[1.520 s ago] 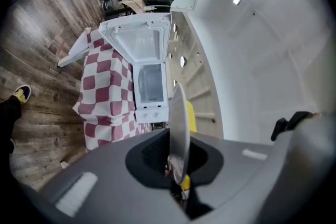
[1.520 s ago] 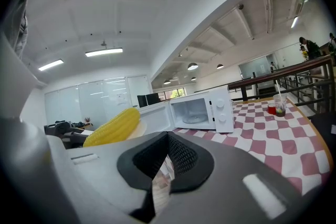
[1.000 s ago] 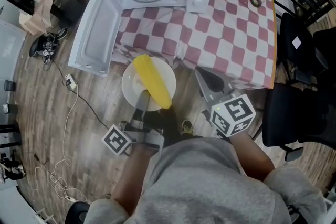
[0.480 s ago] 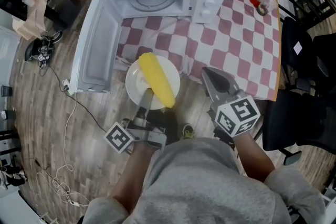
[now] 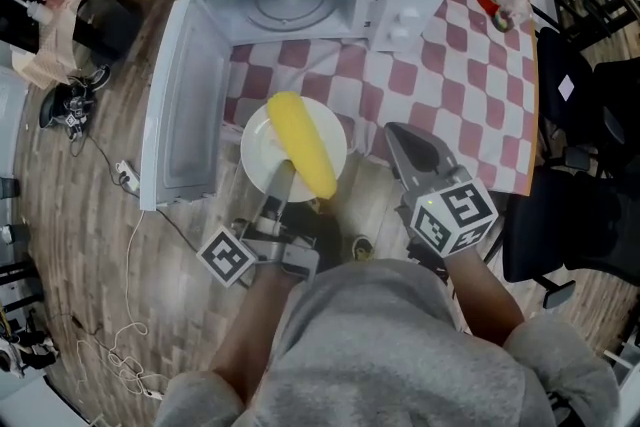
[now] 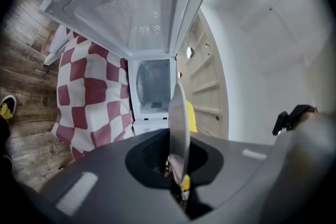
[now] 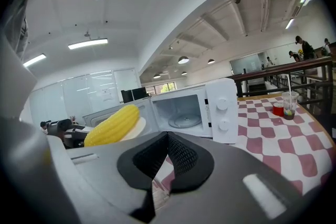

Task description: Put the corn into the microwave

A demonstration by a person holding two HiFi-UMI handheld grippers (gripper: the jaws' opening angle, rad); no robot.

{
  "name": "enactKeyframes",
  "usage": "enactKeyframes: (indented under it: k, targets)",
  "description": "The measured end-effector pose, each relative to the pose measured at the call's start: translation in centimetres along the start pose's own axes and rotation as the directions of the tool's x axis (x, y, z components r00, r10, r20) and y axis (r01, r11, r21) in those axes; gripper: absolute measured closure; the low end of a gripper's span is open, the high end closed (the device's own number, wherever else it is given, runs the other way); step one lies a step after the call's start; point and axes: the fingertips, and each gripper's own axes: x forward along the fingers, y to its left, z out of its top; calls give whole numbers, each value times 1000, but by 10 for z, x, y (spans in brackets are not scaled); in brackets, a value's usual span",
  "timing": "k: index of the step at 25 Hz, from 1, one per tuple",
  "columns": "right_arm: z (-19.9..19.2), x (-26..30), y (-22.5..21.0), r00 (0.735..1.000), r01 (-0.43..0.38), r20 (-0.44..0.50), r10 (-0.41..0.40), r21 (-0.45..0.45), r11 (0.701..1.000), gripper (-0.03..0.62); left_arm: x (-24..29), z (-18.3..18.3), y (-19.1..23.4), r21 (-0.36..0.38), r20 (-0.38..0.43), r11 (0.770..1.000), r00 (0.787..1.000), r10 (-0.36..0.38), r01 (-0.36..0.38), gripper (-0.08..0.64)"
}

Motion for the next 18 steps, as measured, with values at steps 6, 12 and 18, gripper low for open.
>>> enactKeyframes:
  k: [6,12,18]
  targets:
    - [8,12,5,999,32,-6,-32,-7,999,594,10,17,2,-19,-22,1000,1000,-5,5,546]
    - [13,27,10,999,51,-12,-51,-14,999,594,18,26,7,-25,-46,1000,999,1,-2,546]
    - [21,50,12,997,75,-7,-75,-15,997,594,33,40,20,-27,-82,999,996,32,-34,546]
